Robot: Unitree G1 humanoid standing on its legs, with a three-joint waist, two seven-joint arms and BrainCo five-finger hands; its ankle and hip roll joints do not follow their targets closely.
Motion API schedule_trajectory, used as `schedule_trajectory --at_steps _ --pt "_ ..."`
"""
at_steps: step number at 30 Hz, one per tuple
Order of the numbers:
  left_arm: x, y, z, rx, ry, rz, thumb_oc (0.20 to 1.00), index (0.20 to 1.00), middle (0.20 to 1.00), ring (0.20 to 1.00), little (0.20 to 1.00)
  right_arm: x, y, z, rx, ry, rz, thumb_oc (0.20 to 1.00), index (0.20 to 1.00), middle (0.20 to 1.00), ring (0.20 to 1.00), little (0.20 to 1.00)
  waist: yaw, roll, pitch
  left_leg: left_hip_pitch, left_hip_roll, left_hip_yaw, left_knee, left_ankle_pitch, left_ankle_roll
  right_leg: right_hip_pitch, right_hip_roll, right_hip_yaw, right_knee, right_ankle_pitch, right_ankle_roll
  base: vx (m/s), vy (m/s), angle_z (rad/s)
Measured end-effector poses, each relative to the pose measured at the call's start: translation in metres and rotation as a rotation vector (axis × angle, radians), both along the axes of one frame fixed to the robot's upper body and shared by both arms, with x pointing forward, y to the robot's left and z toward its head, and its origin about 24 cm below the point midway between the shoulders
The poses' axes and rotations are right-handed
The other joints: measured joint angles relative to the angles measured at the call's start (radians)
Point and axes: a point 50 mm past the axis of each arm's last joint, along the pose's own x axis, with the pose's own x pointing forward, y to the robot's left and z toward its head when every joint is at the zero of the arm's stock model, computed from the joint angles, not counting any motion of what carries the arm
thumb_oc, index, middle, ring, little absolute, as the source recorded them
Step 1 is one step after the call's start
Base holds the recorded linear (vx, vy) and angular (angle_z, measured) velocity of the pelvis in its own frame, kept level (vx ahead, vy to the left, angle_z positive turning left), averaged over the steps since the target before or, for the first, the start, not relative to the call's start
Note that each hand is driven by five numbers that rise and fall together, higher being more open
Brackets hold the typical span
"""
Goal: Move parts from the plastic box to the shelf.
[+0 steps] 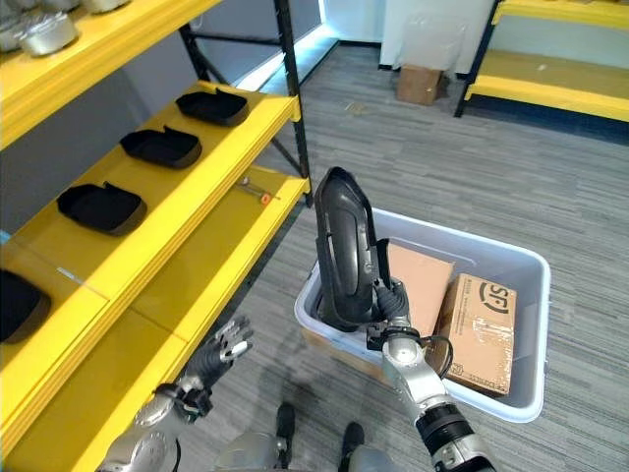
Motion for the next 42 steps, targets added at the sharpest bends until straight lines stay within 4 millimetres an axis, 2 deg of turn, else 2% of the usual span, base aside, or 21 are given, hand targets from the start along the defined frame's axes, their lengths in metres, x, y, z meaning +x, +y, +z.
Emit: schedule_trajectory --at_steps 1,2,3,4,5,7,8,9,11,12,13,14,16,19,21,25,29,34,37,41,42 --pt "-0.003 0.001 -0.002 0.0 0.007 0.001 1.0 1.0 1.0 1.0 1.0 -0.001 0.002 -0.002 -0.001 0.004 0.008 0.2 0.2 0.2 0.2 0.2 -0.002 0.002 0.001 0.003 0.005 0.001 -0.003 -0.001 -0.002 0.012 0.008 -0.015 -0.003 -0.003 -0.004 -0.07 -0.029 0.89" --pt "-0.004 -0.001 -0.003 -0.007 0.011 -0.02 1.0 1.0 1.0 1.0 1.0 -0.005 0.004 -0.003 0.002 -0.002 0.007 0.2 0.2 0.2 0.2 0.2 -0.002 0.01 0.01 -0.016 0.022 0.028 -0.013 -0.043 -0.016 0.022 0.015 -0.069 0.002 -0.008 -0.012 -0.08 0.0 1.22" --pt "-0.004 0.0 -0.003 -0.001 0.013 -0.026 1.0 1.0 1.0 1.0 1.0 -0.007 0.009 -0.005 0.0 0.005 0.018 0.2 0.2 0.2 0.2 0.2 0.007 -0.023 0.031 -0.019 0.02 0.134 0.007 -0.12 -0.01 0.028 -0.029 -0.12 -0.017 -0.002 -0.027 -0.08 0.079 1.58" --pt "-0.005 -0.001 -0.005 0.009 0.021 -0.053 1.0 1.0 1.0 1.0 1.0 -0.01 0.012 -0.008 0.002 0.012 0.019 0.2 0.2 0.2 0.2 0.2 -0.004 -0.033 0.037 -0.016 0.019 0.239 0.054 -0.128 -0.008 0.046 -0.073 -0.177 -0.019 0.009 -0.037 -0.02 0.227 1.88" --pt "0.0 -0.003 -0.006 0.019 0.019 -0.075 1.0 1.0 1.0 1.0 1.0 -0.008 0.016 -0.006 0.009 0.003 0.022 0.2 0.2 0.2 0.2 0.2 -0.032 -0.039 0.037 0.007 0.08 0.354 0.184 -0.137 -0.042 0.073 -0.132 -0.241 -0.01 0.007 -0.031 -0.03 0.256 1.5" --pt "0.002 -0.003 -0.005 0.023 0.015 -0.075 1.0 1.0 1.0 1.0 1.0 0.003 0.023 0.005 0.016 -0.031 0.057 0.2 0.2 0.2 0.2 0.2 -0.045 -0.042 0.038 0.046 0.156 0.342 0.232 -0.136 -0.043 0.063 -0.162 -0.221 0.032 -0.021 -0.02 -0.02 0.246 0.53" --pt "0.004 -0.004 -0.003 0.022 0.008 -0.08 1.0 1.0 1.0 1.0 1.0 0.011 0.024 0.015 0.013 -0.063 0.072 0.2 0.2 0.2 0.2 0.2 -0.069 -0.039 0.035 0.076 0.213 0.358 0.241 -0.091 -0.031 0.041 -0.204 -0.219 0.107 -0.051 0.016 -0.02 0.283 0.13" --pt "0.005 -0.006 -0.003 0.023 0.006 -0.087 1.0 1.0 1.0 1.0 1.0 0.013 0.021 0.018 0.003 -0.069 0.07 0.2 0.2 0.2 0.2 0.2 -0.081 -0.03 0.027 0.079 0.223 0.348 0.241 -0.017 -0.039 0.017 -0.219 -0.215 0.176 -0.072 0.047 -0.03 0.345 0.2" --pt "0.013 -0.003 0.004 0.051 -0.022 -0.102 1.0 1.0 1.0 1.0 1.0 0.014 0.021 0.018 0.003 -0.06 0.069 0.2 0.2 0.2 0.2 0.2 -0.087 -0.084 0.004 0.07 0.155 0.353 0.19 -0.013 -0.023 -0.053 -0.26 -0.143 0.23 -0.096 0.076 -0.02 0.301 0.32" --pt "0.016 -0.005 0.006 0.051 -0.031 -0.108 1.0 1.0 1.0 1.0 1.0 0.016 0.02 0.019 -0.008 -0.055 0.075 0.2 0.2 0.2 0.2 0.2 -0.084 -0.085 -0.002 0.076 0.141 0.341 0.15 -0.015 -0.017 -0.058 -0.278 -0.143 0.232 -0.084 0.086 -0.01 0.354 0.36" --pt "0.018 -0.005 0.008 0.052 -0.039 -0.111 1.0 1.0 1.0 1.0 1.0 0.018 0.021 0.02 -0.006 -0.051 0.082 0.2 0.2 0.2 0.2 0.2 -0.082 -0.085 -0.002 0.075 0.124 0.333 0.14 -0.028 -0.007 -0.065 -0.286 -0.142 0.241 -0.08 0.09 0.01 0.568 0.31" --pt "0.016 -0.008 0.006 0.055 -0.026 -0.114 1.0 1.0 1.0 1.0 1.0 0.018 0.023 0.018 0.006 -0.032 0.093 0.2 0.2 0.2 0.2 0.2 -0.083 -0.065 -0.015 0.077 0.112 0.333 0.134 -0.087 0.002 -0.063 -0.303 -0.157 0.252 -0.076 0.103 0.01 0.487 0.37" --pt "0.016 -0.008 0.006 0.059 -0.024 -0.106 1.0 1.0 1.0 1.0 1.0 0.018 0.026 0.017 0.015 -0.025 0.105 0.2 0.2 0.2 0.2 0.2 -0.098 -0.042 -0.029 0.077 0.106 0.338 0.123 -0.139 -0.019 -0.058 -0.31 -0.169 0.252 -0.068 0.119 0.01 0.373 0.35" --pt "0.014 -0.006 0.003 0.072 0.001 -0.085 1.0 1.0 1.0 1.0 1.0 0.017 0.03 0.014 0.029 -0.009 0.127 0.2 0.2 0.2 0.2 0.2 -0.099 -0.042 -0.03 0.08 0.064 0.333 0.123 -0.148 -0.008 -0.031 -0.344 -0.167 0.222 -0.042 0.139 -0.01 0.371 0.23" --pt "0.003 0.002 -0.006 0.116 0.048 -0.064 1.0 1.0 1.0 1.0 1.0 0.012 0.041 0.01 0.07 0.003 0.148 0.2 0.2 0.2 0.2 0.2 -0.072 -0.042 -0.033 0.076 0.029 0.317 0.13 -0.17 0.019 0.012 -0.372 -0.178 0.179 -0.016 0.154 -0.06 0.639 0.34" --pt "-0.009 0.009 -0.011 0.129 0.078 -0.039 1.0 1.0 1.0 1.0 1.0 0.005 0.053 0.002 0.072 0.034 0.193 0.2 0.2 0.2 0.2 0.2 -0.044 -0.051 -0.034 0.068 0.014 0.289 0.147 -0.181 0.032 0.044 -0.382 -0.195 0.16 -0.01 0.152 -0.06 0.294 0.28" --pt "-0.009 0.014 -0.008 0.149 0.073 -0.028 1.0 1.0 1.0 1.0 1.0 0.004 0.066 0.002 0.102 0.039 0.225 0.2 0.2 0.2 0.2 0.2 -0.001 -0.063 -0.037 0.011 0.008 0.24 0.178 -0.181 0.035 0.047 -0.383 -0.24 0.15 0.007 0.162 -0.11 0.271 0.36" --pt "-0.009 0.015 -0.001 0.145 0.043 -0.028 1.0 1.0 1.0 1.0 1.0 0.002 0.077 0.001 0.114 0.049 0.246 0.2 0.2 0.2 0.2 0.2 0.048 -0.073 -0.032 -0.023 -0.004 0.191 0.201 -0.179 0.037 0.063 -0.386 -0.255 0.144 0.036 0.13 -0.15 0.244 0.36" --pt "-0.009 0.018 -0.001 0.149 0.043 -0.018 1.0 1.0 1.0 1.0 1.0 0.001 0.082 0.004 0.114 0.035 0.256 0.2 0.2 0.2 0.2 0.2 0.066 -0.079 -0.028 -0.032 -0.019 0.182 0.207 -0.197 0.056 0.082 -0.415 -0.298 0.147 0.074 0.119 -0.05 0.232 0.35" --pt "-0.013 0.02 -0.003 0.147 0.04 -0.018 1.0 1.0 1.0 1.0 1.0 0.0 0.094 0.006 0.128 0.026 0.266 0.2 0.2 0.2 0.2 0.2 0.106 -0.087 -0.013 0.023 -0.05 0.224 0.14 -0.186 0.081 0.068 -0.468 -0.308 0.195 0.171 0.116 -0.02 0.125 0.09" --pt "-0.012 0.02 -0.002 0.148 0.031 -0.018 1.0 1.0 1.0 1.0 1.0 0.0 0.097 0.008 0.133 0.017 0.27 0.2 0.2 0.2 0.2 0.2 0.109 -0.082 -0.01 0.035 -0.049 0.21 0.12 -0.159 0.102 0.045 -0.453 -0.301 0.231 0.145 0.137 -0.03 -0.018 0.29"
